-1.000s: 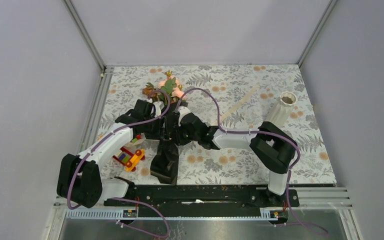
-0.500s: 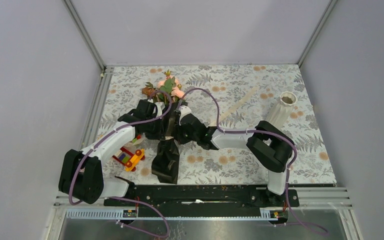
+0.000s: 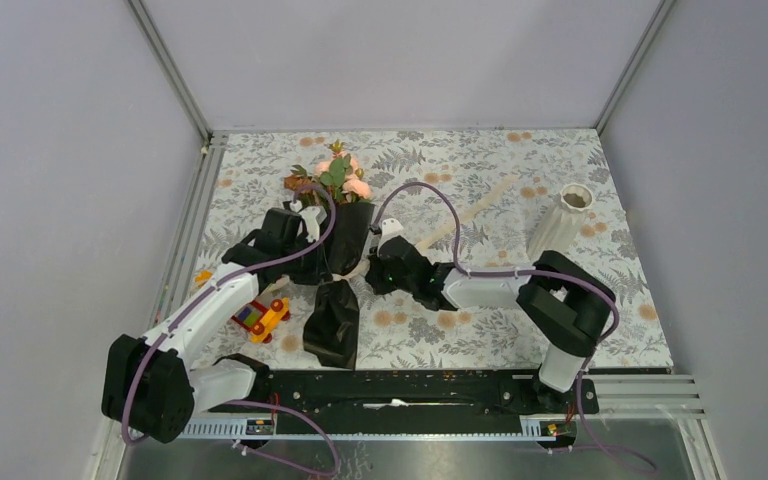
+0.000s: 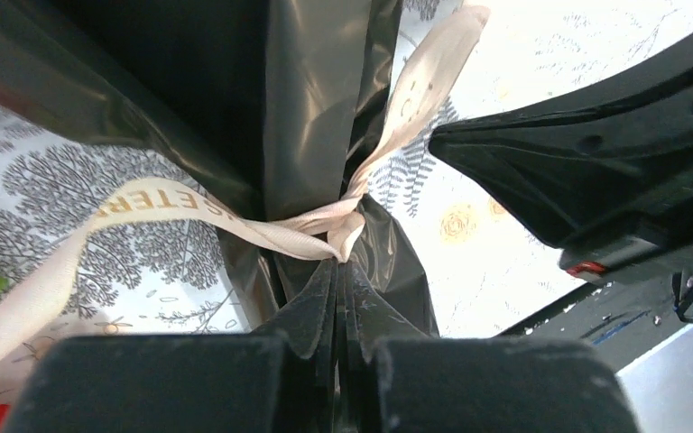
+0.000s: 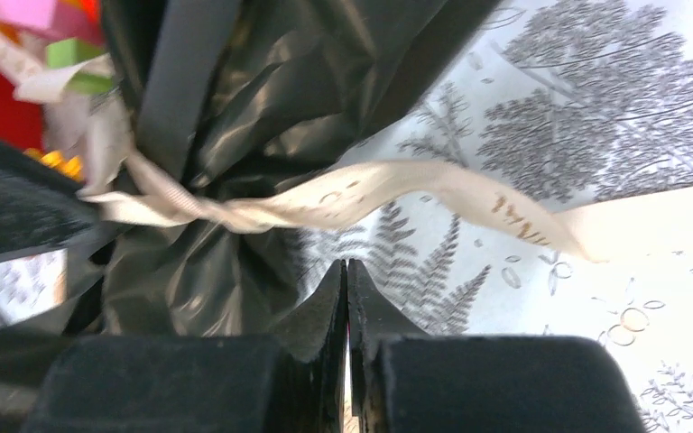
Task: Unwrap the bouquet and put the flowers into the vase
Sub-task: Untie the ribbon from the wrapping paper.
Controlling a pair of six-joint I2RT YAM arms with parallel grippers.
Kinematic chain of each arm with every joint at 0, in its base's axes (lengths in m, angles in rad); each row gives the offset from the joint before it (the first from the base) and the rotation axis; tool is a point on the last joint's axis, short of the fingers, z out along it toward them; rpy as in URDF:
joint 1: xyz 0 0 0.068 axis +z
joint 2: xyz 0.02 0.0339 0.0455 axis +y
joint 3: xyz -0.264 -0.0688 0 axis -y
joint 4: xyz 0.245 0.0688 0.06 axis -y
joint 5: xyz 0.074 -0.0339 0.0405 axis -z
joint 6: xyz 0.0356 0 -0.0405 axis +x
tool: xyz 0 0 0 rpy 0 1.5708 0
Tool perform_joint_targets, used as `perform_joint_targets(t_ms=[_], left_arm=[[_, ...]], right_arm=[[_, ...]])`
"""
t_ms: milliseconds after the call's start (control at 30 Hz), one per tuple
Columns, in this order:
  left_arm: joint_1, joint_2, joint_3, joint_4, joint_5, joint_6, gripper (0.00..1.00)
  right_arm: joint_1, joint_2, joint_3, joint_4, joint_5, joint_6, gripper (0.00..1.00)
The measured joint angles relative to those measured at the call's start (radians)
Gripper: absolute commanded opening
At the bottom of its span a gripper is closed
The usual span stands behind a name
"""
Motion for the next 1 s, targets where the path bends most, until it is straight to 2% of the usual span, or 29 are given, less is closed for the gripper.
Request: perform_joint_targets(t_ms=[100, 233, 533, 1000], left_arm=[[0.0, -0.016, -0.04, 0.0, 0.014, -0.017, 0.0], [0.0, -0.029, -0.09, -0.005, 0.026, -0.062, 0.0], [0.0, -0.105, -0.169, 0.0, 0.027, -0.161, 0.0], [0.0, -0.153, -0.217, 0.053, 0.002, -0.261, 0.0]], right_arm=[[-0.001, -0.039, -0.024, 0.013, -0.068, -0.012, 0.25], [-0.001, -0.07, -0.023, 0.048, -0.18, -0.04, 0.34], [-0.011, -0.013, 0.103, 0.043, -0.328, -0.099, 0.39], [-0.013, 0.101, 0.158, 0.043, -0.444, -0.148, 0.41]])
